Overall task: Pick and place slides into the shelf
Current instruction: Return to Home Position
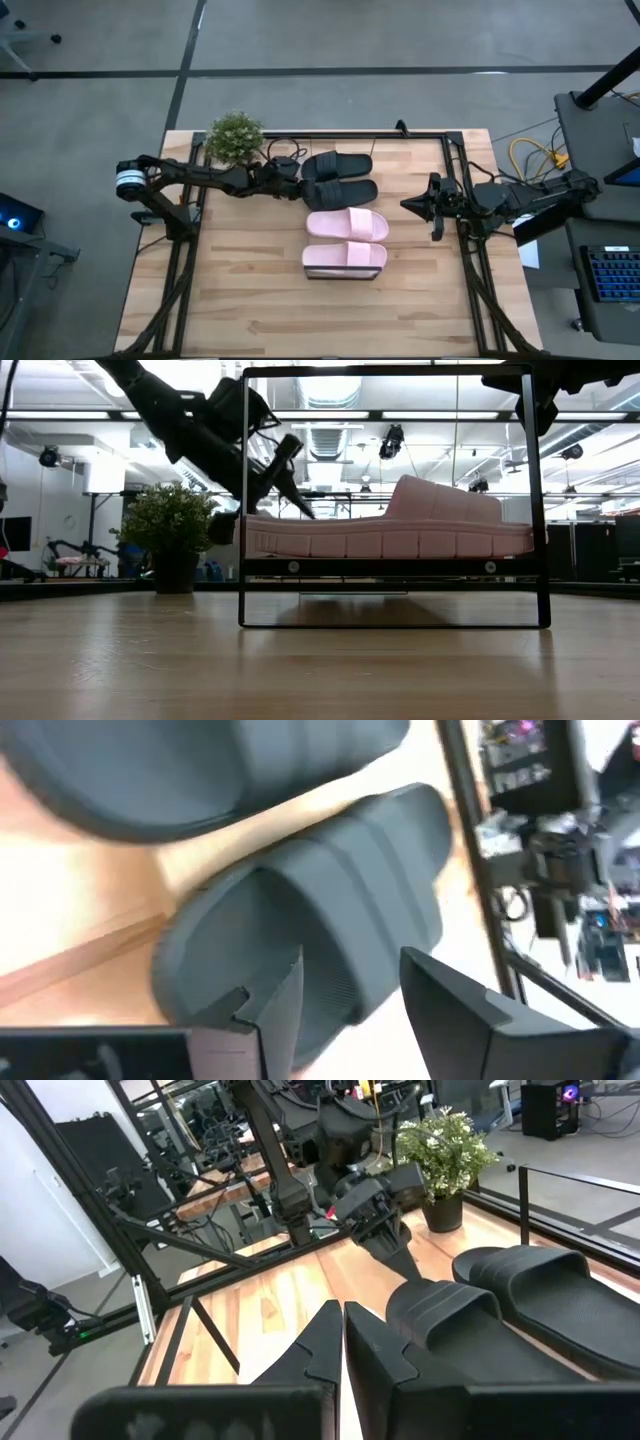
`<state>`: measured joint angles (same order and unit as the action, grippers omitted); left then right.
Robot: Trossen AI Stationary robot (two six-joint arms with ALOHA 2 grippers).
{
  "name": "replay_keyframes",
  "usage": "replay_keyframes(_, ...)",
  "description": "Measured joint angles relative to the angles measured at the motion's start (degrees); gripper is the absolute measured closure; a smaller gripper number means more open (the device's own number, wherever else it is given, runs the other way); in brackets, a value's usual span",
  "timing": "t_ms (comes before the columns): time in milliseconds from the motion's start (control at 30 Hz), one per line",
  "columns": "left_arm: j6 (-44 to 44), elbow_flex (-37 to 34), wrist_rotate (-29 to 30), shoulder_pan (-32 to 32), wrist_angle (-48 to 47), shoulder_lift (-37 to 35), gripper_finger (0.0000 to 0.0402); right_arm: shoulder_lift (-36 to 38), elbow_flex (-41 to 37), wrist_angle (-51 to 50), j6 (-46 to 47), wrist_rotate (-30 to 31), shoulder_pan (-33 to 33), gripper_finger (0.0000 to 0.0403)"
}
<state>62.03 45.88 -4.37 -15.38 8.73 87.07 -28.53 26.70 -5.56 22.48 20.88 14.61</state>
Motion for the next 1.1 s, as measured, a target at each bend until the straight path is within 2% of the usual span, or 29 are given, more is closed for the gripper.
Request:
replay_keyframes(100, -5.27, 0.08, -1.41, 0.04, 0.31, -2.74, 0.0250, 0.00, 0.00, 0.06, 0.02, 0.00, 0.00, 0.0394)
replay_keyframes(200, -15.88, 0.40, -2.64, 0.55, 1.32, -7.07, 0.0261, 0.05, 0.00, 0.23, 0.02, 0.00, 0.00, 0.0394)
replay_keyframes(333, -31.53, 0.64, -2.49, 2.03, 2.51, -14.33, 0.0289, 0.04, 0.00, 0.59, 0.02, -0.01, 0.00, 0.0394)
replay_keyframes(433, -39.28, 0.59, -2.02, 2.80, 4.28, -19.06, 0.0317, 0.04, 0.00, 1.82, 0.02, 0.00, 0.00, 0.0394)
replay_keyframes(667, -49.00, 0.59, -1.61, 3.86, 9.38, -27.15, 0.0395, -0.06, 0.00, 7.66, -1.80, 0.20, 0.00, 0.0394)
replay_keyframes(833, -60.77, 0.56, -1.73, 6.64, 9.02, -31.47, 0.0399, -0.04, 0.37, 11.06, -8.50, 0.34, 0.12, 0.0394)
replay_keyframes(967, -61.29, 0.45, -0.73, 7.87, 3.99, -37.28, 0.0401, -0.02, 4.64, 6.34, -13.03, 1.27, 0.28, 0.0395)
replay_keyframes(1100, -61.52, 0.03, 4.48, 9.61, -3.78, -44.67, 0.0401, -0.09, 11.68, -2.73, -15.29, 3.37, 2.28, 0.0395)
